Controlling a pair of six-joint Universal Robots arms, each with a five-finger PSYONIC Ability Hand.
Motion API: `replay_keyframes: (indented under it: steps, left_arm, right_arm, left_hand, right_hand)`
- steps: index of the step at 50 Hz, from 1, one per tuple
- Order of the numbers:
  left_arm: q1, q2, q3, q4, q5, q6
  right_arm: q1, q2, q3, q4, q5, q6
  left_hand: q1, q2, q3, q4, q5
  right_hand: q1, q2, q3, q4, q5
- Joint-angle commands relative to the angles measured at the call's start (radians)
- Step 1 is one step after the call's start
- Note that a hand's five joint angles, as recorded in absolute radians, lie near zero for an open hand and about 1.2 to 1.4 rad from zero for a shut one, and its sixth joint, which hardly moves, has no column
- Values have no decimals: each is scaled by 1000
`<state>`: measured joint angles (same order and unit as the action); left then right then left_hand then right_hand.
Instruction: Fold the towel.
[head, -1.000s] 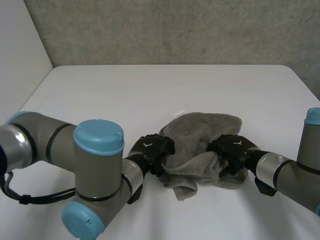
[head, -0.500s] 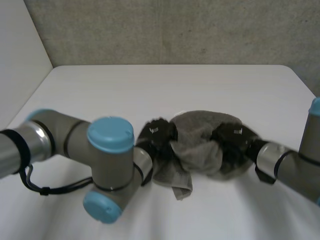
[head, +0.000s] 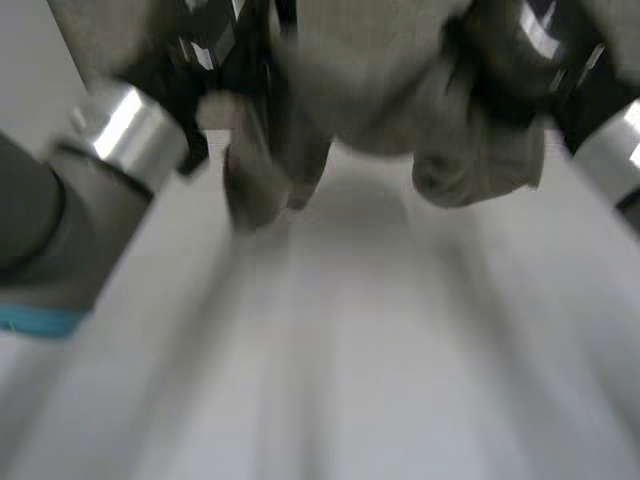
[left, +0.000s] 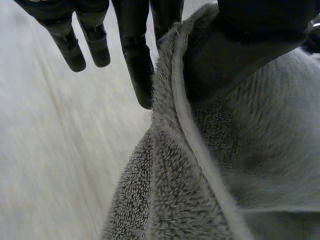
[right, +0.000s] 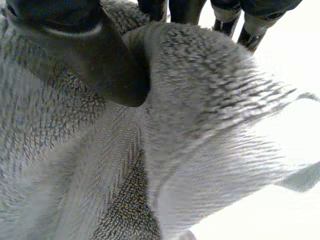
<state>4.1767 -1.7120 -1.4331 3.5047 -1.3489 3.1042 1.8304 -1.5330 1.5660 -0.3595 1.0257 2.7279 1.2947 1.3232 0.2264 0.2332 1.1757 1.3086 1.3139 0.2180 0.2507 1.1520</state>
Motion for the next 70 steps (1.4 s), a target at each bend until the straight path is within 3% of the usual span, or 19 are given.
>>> replay_keyframes:
  steps: [1, 7, 10, 12, 16, 18, 26, 35, 42, 48, 63, 70]
  left_arm:
    - [-6, -76, -246, -3, 40, 52]
    - [-18, -161, -313, -10, 50, 142]
    - [-44, -222, -313, -13, 39, 185]
    - [-56, -258, -306, -15, 34, 206]
    - [-58, -264, -302, -15, 30, 208]
    - [-58, -262, -300, -13, 8, 208]
    - [-59, -268, -302, -3, -114, 200]
    - [-122, -287, -308, -16, -219, 198]
    - [-124, -244, -349, -38, -228, 214]
    - [-29, -206, -391, -59, -222, 215]
    - [46, -224, -408, -58, -225, 214]
    - [59, -279, -369, -33, -222, 214]
  right_arm:
    - [-19, 59, 260, 16, -92, -325]
    - [-43, 134, 333, 109, -90, -444]
    - [-77, 169, 322, 215, -82, -474]
    - [-108, 183, 289, 311, -79, -475]
    - [-111, 185, 262, 370, -73, -464]
    - [-112, 183, 247, 384, -27, -452]
    - [-117, 185, 233, 389, 63, -317]
    - [-126, 191, 236, 387, 85, -251]
    - [-134, 228, 235, 387, 83, -229]
    - [-135, 243, 227, 379, 85, -220]
    - [-169, 243, 215, 369, 96, -151]
    - [-198, 243, 226, 369, 109, -154]
  left_hand:
    - [102, 73, -52, -59, 46]
    - [102, 73, -52, -59, 46]
    - [-98, -126, -52, -59, -153]
    - [-498, -526, -52, -59, -553]
    - [-711, -740, -52, -59, -767]
    - [-805, -833, -52, -59, -860]
    - [-887, -916, -52, -59, -943]
    - [-926, -954, -52, -59, -981]
    - [-923, -951, -52, -59, -978]
    - [-917, -945, -52, -59, -972]
    - [-905, -934, -52, -59, -961]
    - [-765, -793, -52, -59, -820]
  right_hand:
    - [-5, -11, -44, -76, -23]
    - [-26, -31, -44, -76, -44]
    - [-26, -31, -44, -76, -44]
    - [-78, -84, -44, -76, -96]
    - [-93, -99, -44, -76, -111]
    - [-99, -105, -44, -76, -117]
    - [-93, -99, -44, -76, -111]
    - [-120, -125, -44, -76, -138]
    - [-126, -131, -44, -76, -144]
    - [-126, -131, -44, -76, -144]
    - [-117, -122, -44, -76, -135]
    - [-117, -122, -44, -76, -135]
